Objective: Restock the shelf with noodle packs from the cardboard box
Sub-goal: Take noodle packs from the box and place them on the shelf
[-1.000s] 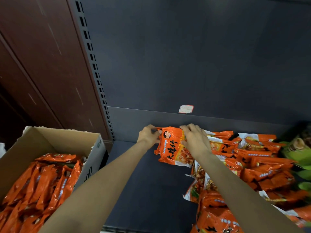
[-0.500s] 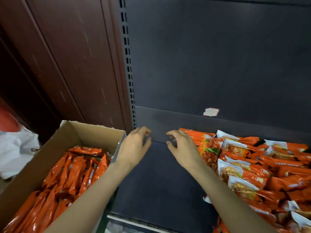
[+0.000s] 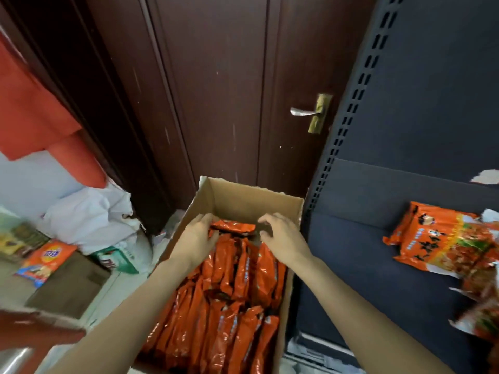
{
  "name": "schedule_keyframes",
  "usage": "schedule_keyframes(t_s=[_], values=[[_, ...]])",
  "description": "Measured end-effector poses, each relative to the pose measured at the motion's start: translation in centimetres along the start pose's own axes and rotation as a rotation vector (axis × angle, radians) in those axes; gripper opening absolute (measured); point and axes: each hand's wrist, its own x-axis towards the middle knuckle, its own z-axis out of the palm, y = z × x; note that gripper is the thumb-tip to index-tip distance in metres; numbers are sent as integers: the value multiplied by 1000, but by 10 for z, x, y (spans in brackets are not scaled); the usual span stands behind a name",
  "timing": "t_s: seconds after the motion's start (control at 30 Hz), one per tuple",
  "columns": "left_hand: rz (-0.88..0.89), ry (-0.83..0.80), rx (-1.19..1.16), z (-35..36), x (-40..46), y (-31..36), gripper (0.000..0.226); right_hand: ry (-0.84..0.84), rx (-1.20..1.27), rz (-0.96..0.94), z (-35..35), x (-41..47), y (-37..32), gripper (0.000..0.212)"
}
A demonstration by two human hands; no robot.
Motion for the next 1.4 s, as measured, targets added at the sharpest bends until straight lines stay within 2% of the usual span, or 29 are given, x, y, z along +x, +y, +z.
schedule_keyframes(t_s=[0.23,0.33,0.43,0.57,0.7,0.93,1.07,1.17,1.3,1.4], values=[[-8,-271,-28,17,34,-38,52,-139,-125,211,63,30,-10,40],[19,-342,9,31,50,-44,56,-184,-157,253,76,44,-7,49],[-39,-362,14,45,64,-55,55,-195,-198,278,87,64,0,52],[-89,-327,5,58,75,-65,50,-206,-266,330,99,85,9,45],[-78,-280,19,66,84,-68,47,-124,-333,344,104,98,13,18],[-33,-281,39,74,95,-70,35,-124,-214,324,95,102,20,16],[14,-340,174,72,104,-67,23,-140,-140,302,91,102,23,11],[16,-240,172,70,107,-62,18,-189,-85,286,88,99,24,17],[2,-14,16,61,96,-58,14,-102,-84,304,83,88,25,14],[10,101,-37,50,82,-51,14,-211,-79,286,83,84,24,20]])
